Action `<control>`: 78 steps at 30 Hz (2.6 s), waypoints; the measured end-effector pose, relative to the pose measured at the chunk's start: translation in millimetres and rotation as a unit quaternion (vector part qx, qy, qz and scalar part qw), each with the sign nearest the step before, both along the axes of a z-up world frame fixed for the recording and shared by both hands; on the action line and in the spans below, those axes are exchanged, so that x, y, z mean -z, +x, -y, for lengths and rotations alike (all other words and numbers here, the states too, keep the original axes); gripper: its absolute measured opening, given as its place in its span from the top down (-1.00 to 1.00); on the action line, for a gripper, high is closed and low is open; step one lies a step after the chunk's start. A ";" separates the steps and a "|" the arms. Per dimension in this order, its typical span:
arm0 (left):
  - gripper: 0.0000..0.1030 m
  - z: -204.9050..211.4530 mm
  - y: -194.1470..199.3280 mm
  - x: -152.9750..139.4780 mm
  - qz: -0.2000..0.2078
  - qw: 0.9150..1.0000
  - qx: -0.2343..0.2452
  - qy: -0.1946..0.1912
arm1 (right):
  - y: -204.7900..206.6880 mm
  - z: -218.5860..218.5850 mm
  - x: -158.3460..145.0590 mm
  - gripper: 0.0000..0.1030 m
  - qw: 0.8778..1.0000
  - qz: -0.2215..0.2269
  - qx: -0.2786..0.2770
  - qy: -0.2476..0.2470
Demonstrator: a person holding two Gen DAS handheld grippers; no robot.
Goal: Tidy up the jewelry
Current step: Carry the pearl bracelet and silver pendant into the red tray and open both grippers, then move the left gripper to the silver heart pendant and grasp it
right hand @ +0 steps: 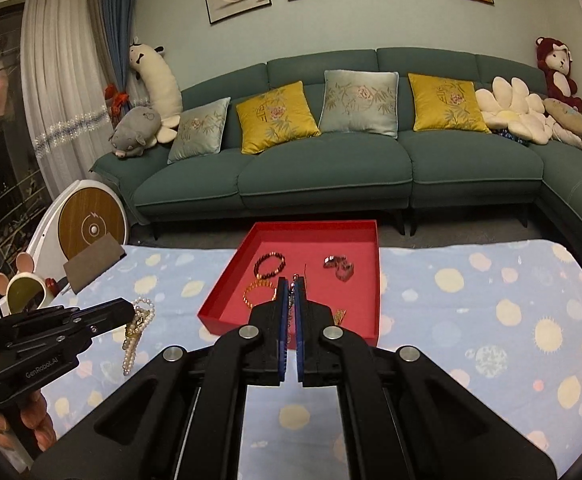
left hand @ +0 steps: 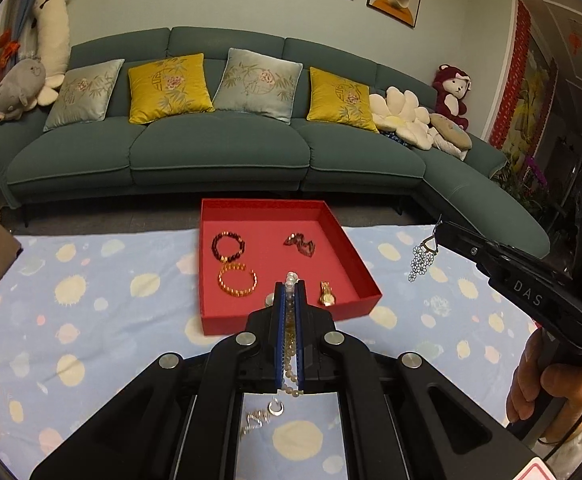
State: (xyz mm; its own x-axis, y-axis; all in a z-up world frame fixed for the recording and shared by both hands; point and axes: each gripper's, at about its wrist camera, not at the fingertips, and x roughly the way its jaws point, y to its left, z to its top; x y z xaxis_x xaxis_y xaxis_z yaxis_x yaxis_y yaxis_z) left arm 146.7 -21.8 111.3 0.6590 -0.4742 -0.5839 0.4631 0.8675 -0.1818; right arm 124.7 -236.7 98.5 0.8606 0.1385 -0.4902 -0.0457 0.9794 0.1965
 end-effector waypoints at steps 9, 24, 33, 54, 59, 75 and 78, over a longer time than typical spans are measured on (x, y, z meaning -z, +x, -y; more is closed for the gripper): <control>0.96 34.4 68.4 13.9 -0.010 1.000 0.017 0.009 | 70.7 21.1 13.0 0.96 1.000 -0.019 0.017 0.010; 0.96 56.4 124.4 83.2 -0.058 0.998 0.016 0.035 | 143.0 27.9 81.8 0.96 0.996 -0.083 0.018 0.005; 0.85 55.2 128.8 92.2 -0.057 0.998 0.013 0.035 | 152.5 32.0 100.4 0.93 0.995 -0.094 0.031 0.006; 0.47 11.4 70.3 3.6 0.014 0.999 -0.025 0.027 | 67.7 9.3 0.8 0.31 1.000 -0.011 0.008 -0.014; 0.47 -6.2 35.4 -3.2 0.008 0.999 -0.025 0.021 | 15.9 9.4 2.4 0.20 1.000 -0.012 0.009 -0.007; 0.47 -28.3 -51.0 89.1 -0.062 0.995 -0.005 0.079 | -79.4 15.1 57.5 0.19 0.996 -0.074 0.030 -0.029; 0.47 -19.5 -54.9 107.7 -0.060 0.993 0.014 0.098 | -80.8 17.0 72.4 0.19 0.994 -0.095 0.030 -0.033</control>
